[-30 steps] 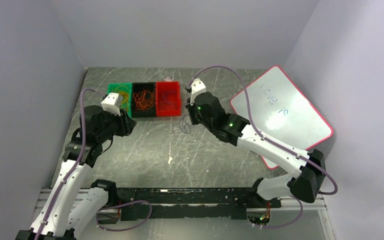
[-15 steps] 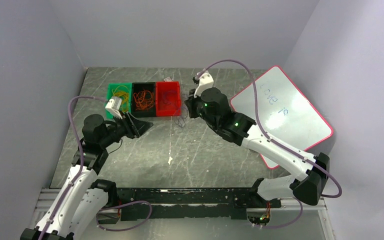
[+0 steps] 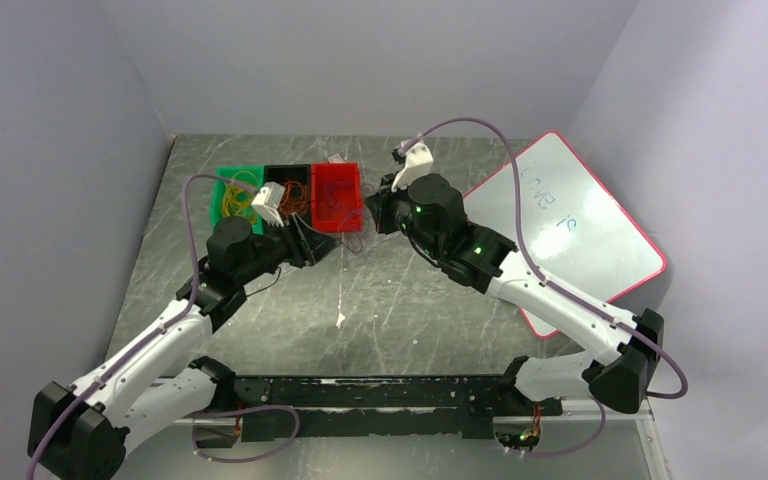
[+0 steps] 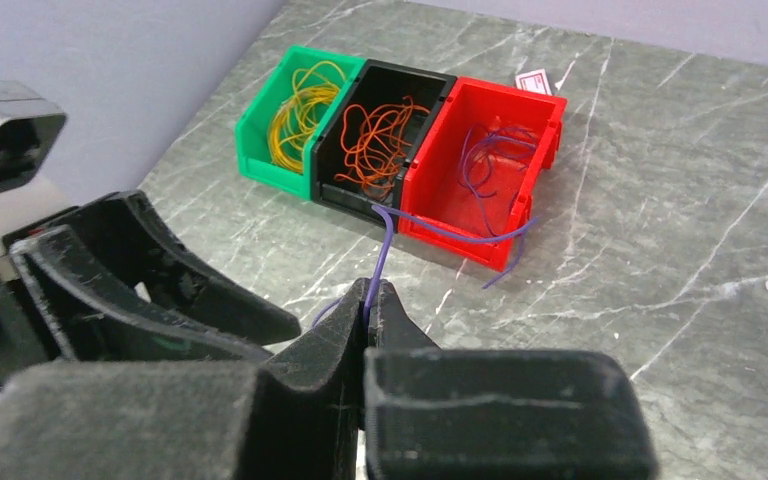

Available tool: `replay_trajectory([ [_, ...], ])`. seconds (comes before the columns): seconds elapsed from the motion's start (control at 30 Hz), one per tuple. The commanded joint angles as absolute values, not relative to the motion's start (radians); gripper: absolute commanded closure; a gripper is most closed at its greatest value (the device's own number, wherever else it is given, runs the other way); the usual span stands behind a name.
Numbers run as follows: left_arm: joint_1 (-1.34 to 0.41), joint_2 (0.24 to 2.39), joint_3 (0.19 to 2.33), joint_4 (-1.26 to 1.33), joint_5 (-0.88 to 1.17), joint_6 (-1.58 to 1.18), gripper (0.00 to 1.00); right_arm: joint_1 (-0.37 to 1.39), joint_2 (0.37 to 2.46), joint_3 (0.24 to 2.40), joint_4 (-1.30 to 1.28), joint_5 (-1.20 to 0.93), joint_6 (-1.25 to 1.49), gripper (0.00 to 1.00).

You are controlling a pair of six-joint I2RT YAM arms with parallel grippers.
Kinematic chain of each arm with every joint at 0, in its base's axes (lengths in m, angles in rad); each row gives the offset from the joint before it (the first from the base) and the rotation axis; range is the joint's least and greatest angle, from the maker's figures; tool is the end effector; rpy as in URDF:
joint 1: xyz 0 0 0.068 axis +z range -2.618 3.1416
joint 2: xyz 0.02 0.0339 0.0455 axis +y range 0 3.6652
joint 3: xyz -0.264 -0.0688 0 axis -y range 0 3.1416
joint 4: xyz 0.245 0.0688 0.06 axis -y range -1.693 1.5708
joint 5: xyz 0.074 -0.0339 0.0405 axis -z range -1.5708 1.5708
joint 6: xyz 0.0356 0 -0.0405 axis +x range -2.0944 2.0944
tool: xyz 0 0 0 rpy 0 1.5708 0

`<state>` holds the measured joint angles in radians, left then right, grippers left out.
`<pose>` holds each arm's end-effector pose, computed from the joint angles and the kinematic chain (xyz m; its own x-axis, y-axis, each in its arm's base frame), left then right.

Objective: Untangle the cables

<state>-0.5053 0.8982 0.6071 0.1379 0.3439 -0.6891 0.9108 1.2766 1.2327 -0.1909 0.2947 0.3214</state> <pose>0.1812 -0.1139 0.2908 -0.5782 -0.3642 -0.7301 0.4919 0.5583 -0.6681 0.1896 0.2275 0.3902 -0.3194 0.0814 -0.9441 -0.5078 0.8264 0.2431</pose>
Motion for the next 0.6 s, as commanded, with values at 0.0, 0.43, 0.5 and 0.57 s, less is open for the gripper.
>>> replay_trajectory([
  [0.0,-0.529,0.939,0.645,0.258,0.262,-0.707,0.54,0.911,1.246,1.224,-0.166,0.278,0.334,1.0],
  [0.43,-0.569,1.016,0.664,0.268,0.202,-0.689,0.64,0.91,1.229,1.206,-0.158,0.253,0.349,1.0],
  [0.5,-0.57,1.034,0.671,0.262,0.193,-0.675,0.7,0.912,1.226,1.203,-0.152,0.235,0.357,1.0],
  [0.57,-0.571,1.056,0.683,0.246,0.188,-0.652,0.77,0.91,1.215,1.2,-0.146,0.226,0.364,1.0],
])
